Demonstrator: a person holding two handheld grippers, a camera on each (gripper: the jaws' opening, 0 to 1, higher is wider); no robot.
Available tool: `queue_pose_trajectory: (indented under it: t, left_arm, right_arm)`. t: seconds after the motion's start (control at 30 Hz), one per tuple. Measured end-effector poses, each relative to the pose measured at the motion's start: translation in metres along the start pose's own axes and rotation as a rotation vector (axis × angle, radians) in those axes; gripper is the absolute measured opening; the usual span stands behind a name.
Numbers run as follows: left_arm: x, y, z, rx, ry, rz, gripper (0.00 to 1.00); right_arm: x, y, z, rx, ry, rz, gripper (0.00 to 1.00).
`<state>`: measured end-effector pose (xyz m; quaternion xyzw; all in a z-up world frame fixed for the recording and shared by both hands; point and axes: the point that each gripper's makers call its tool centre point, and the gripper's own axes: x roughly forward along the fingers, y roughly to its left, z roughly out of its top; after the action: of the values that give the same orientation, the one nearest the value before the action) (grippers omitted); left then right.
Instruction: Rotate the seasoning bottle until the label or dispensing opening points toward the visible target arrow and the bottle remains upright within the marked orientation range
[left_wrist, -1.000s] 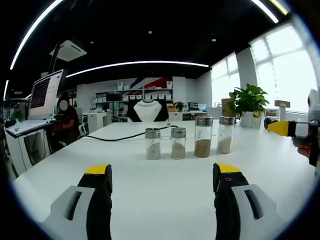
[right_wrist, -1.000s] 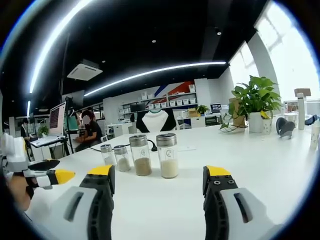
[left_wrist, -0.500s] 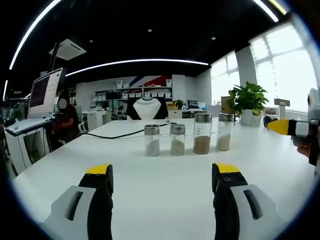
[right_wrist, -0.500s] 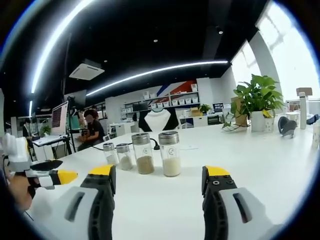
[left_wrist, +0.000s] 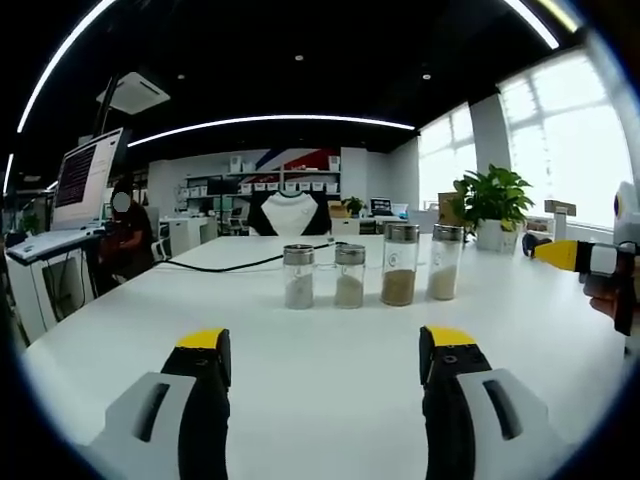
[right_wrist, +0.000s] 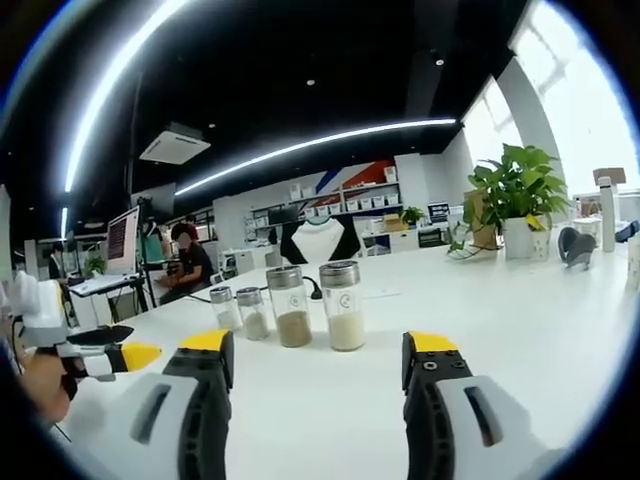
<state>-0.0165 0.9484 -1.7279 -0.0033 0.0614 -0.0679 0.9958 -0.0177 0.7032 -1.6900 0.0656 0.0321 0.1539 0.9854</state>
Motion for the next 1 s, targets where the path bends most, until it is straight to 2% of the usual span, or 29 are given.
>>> queue_pose_trajectory:
  t: [0.17,0.47,1.0]
  left_arm:
    - [-0.0017,-0.0014,-0.0023,0.004,0.0,-0.004,0.81]
    - [-0.0004,-0.002,0.0031,0.011,-0.016,-0.007,0.8]
    - [-0.0039,-0.0038,-0.0039,-0.001,-0.006,-0.011,0.78]
  right_arm:
    - [-0.0034,0.0024,-0.0033,0.027,0.009,0.013,0.67]
    - [-0.0043,0.0023,-0.0017,0.021,0.003,0.015,0.66]
    - [-0.0081,0.0036,-0.0059,0.028,0.004,0.03,0.64]
